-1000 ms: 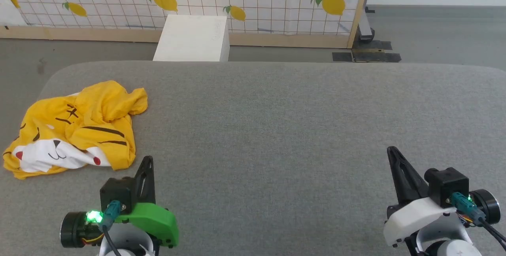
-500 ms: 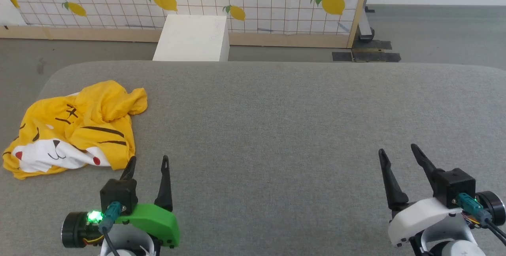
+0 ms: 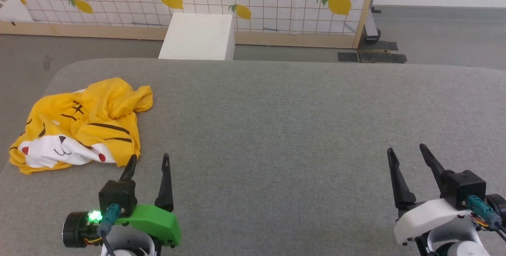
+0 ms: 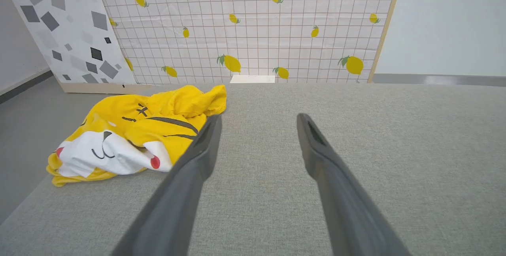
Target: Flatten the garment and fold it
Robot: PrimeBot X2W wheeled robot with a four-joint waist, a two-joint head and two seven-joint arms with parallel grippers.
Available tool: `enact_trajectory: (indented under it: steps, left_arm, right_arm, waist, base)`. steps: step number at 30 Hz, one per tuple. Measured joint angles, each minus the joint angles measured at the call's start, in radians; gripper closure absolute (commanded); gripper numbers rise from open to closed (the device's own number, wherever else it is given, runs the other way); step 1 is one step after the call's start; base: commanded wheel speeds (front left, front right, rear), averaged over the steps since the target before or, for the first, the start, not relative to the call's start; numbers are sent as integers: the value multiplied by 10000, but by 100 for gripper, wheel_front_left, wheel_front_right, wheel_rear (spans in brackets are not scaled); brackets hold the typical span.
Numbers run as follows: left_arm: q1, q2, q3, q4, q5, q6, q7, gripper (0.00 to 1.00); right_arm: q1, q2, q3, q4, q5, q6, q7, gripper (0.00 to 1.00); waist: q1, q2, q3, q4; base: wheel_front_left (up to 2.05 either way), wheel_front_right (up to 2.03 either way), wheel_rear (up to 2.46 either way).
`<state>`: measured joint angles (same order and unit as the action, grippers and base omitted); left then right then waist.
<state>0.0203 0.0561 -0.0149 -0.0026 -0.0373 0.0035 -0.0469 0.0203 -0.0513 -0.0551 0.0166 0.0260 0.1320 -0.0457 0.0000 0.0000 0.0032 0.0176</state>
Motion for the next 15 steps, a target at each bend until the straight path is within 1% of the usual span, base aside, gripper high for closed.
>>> enact_trajectory:
  steps: [15]
  left_arm:
    - [51,0,-6,40,-173,0,-314,0]
  right_arm:
    - [19,0,-61,105,115,0,-320,0]
  waist:
    - [0,0,-4,736]
  base:
    - [0,0,0]
